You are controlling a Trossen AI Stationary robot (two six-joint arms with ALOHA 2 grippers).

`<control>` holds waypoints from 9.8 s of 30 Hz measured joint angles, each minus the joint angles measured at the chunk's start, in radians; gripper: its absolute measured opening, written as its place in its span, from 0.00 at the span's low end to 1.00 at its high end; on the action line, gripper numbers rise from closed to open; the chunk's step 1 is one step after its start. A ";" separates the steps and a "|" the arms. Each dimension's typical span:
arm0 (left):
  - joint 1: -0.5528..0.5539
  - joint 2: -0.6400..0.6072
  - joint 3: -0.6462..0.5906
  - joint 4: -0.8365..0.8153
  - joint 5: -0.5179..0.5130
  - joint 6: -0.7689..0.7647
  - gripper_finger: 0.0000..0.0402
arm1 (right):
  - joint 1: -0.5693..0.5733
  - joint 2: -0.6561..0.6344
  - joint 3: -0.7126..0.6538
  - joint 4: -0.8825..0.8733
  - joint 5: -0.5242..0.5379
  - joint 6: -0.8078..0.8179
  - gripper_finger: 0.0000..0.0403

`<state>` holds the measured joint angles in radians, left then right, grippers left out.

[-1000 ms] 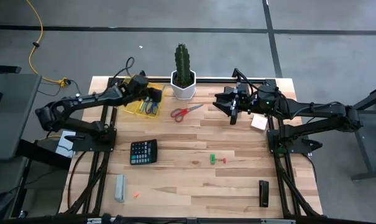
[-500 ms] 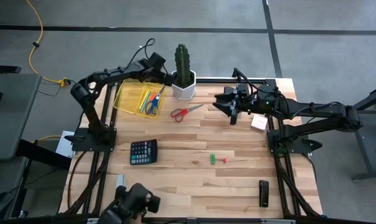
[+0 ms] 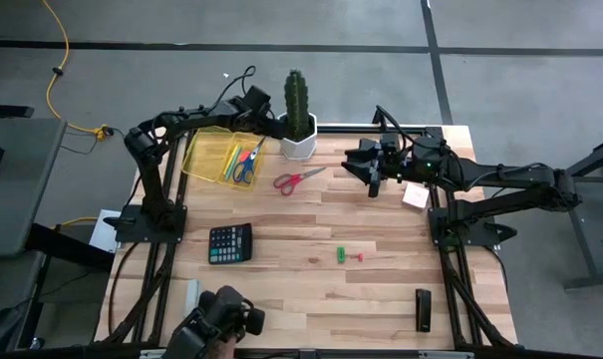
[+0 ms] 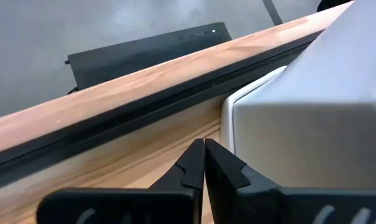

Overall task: Pack school essentials
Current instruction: Put the blue scissors into the transparent yellow supply box, then put the pink cap eraser into the transparent yellow supply box

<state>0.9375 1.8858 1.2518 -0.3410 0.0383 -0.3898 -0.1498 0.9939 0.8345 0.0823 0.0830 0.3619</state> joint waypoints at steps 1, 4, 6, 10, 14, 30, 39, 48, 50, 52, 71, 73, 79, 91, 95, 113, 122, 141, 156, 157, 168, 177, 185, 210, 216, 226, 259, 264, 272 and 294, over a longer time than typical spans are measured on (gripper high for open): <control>0.000 0.000 0.000 0.000 0.000 0.002 0.00 | 0.000 0.000 0.000 0.000 0.000 0.000 0.49; 0.001 0.000 0.001 0.005 0.001 0.045 0.00 | 0.000 0.000 0.000 0.000 0.000 0.000 0.49; 0.002 0.000 -0.003 0.005 0.005 0.079 0.00 | 0.000 0.000 0.000 0.000 0.001 0.000 0.49; 0.002 -0.002 -0.015 -0.017 -0.004 0.087 0.00 | 0.000 0.000 0.000 0.000 0.003 0.000 0.49; 0.002 -0.002 -0.025 -0.024 -0.005 0.100 0.00 | 0.000 0.000 0.000 0.000 0.003 0.000 0.49; 0.009 -0.005 -0.026 -0.124 -0.001 0.183 0.00 | 0.000 0.000 0.000 0.000 0.002 0.005 0.49; 0.005 -0.037 -0.036 0.000 0.002 0.115 0.00 | 0.000 0.000 0.000 0.000 0.001 0.016 0.49; 0.018 -0.127 -0.032 -0.052 -0.003 0.357 0.00 | 0.000 0.000 0.000 0.000 0.000 0.008 0.49; 0.019 -0.140 -0.032 -0.085 0.029 0.457 0.00 | 0.000 0.000 0.000 -0.002 0.000 0.005 0.49; 0.019 -0.141 -0.032 -0.101 0.088 0.547 0.00 | 0.000 0.000 0.000 -0.005 0.000 0.004 0.49; 0.012 -0.114 -0.162 0.159 0.142 0.661 0.00 | 0.000 0.000 0.000 -0.013 0.030 0.034 0.49; 0.010 -0.107 -0.159 0.178 0.115 0.665 0.00 | 0.000 0.000 0.000 -0.013 0.032 0.042 0.49; 0.021 -0.058 -0.160 0.149 0.098 0.653 0.00 | 0.000 0.000 0.000 -0.014 0.032 0.065 0.49; 0.014 -0.081 -0.159 0.092 0.068 0.676 0.00 | 0.000 0.000 0.000 -0.014 0.066 0.061 0.49; 0.020 -0.104 -0.159 0.038 0.044 0.708 0.00 | 0.000 0.000 0.000 -0.015 0.066 0.059 0.49; 0.051 -0.227 -0.159 -0.234 0.139 0.535 0.00 | 0.000 0.000 0.000 -0.038 0.065 0.030 0.49; 0.051 -0.144 -0.159 -0.267 0.201 0.502 0.00 | 0.000 0.000 0.000 -0.041 0.065 0.030 0.49; 0.059 -0.149 -0.175 -0.178 0.099 0.516 0.00 | 0.000 0.000 0.000 -0.042 0.065 0.023 0.49; 0.064 -0.173 -0.255 -0.217 0.090 0.531 0.00 | -0.001 0.000 0.000 -0.042 0.065 0.017 0.49; 0.064 -0.181 -0.244 -0.216 0.090 0.531 0.00 | -0.001 0.000 0.000 -0.042 0.065 0.017 0.49; 0.034 -0.443 -0.150 -0.170 0.105 0.440 0.00 | -0.001 0.000 0.000 -0.042 0.064 -0.025 0.49; -0.275 -0.897 -0.480 0.337 0.157 0.210 0.00 | -0.001 0.000 0.000 -0.042 0.006 -0.061 0.49; -0.647 -1.040 -0.720 0.784 -0.075 0.157 0.00 | -0.001 0.000 0.000 -0.041 -0.031 -0.108 0.49; -0.721 -1.029 -0.720 0.813 -0.191 0.210 0.00 | 0.393 0.249 0.004 -0.656 -0.129 0.883 0.49; -0.721 -1.028 -0.720 0.811 -0.191 0.209 0.00 | 0.466 0.450 0.004 -0.659 -0.130 1.149 0.49; -0.721 -1.028 -0.720 0.810 -0.191 0.209 0.00 | 0.500 0.618 0.010 -0.632 -0.110 1.349 0.49; -0.721 -1.028 -0.720 0.801 -0.191 0.210 0.00 | 0.493 0.709 0.083 -0.826 -0.003 1.205 0.04; -0.721 -1.029 -0.720 0.802 -0.191 0.209 0.00 | 0.491 0.576 0.071 -0.915 0.082 1.099 0.01; -0.722 -1.029 -0.720 0.795 -0.191 0.206 0.00 | 0.484 0.183 -0.210 -0.596 0.128 0.883 0.01; -0.723 -0.980 -0.719 0.749 -0.178 0.153 0.11 | 0.077 0.094 -0.125 0.093 -0.105 -0.011 0.01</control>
<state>0.2147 0.9053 0.5327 0.4077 -0.1394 -0.2366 -0.0729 1.0879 0.7097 0.1754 -0.0216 0.3513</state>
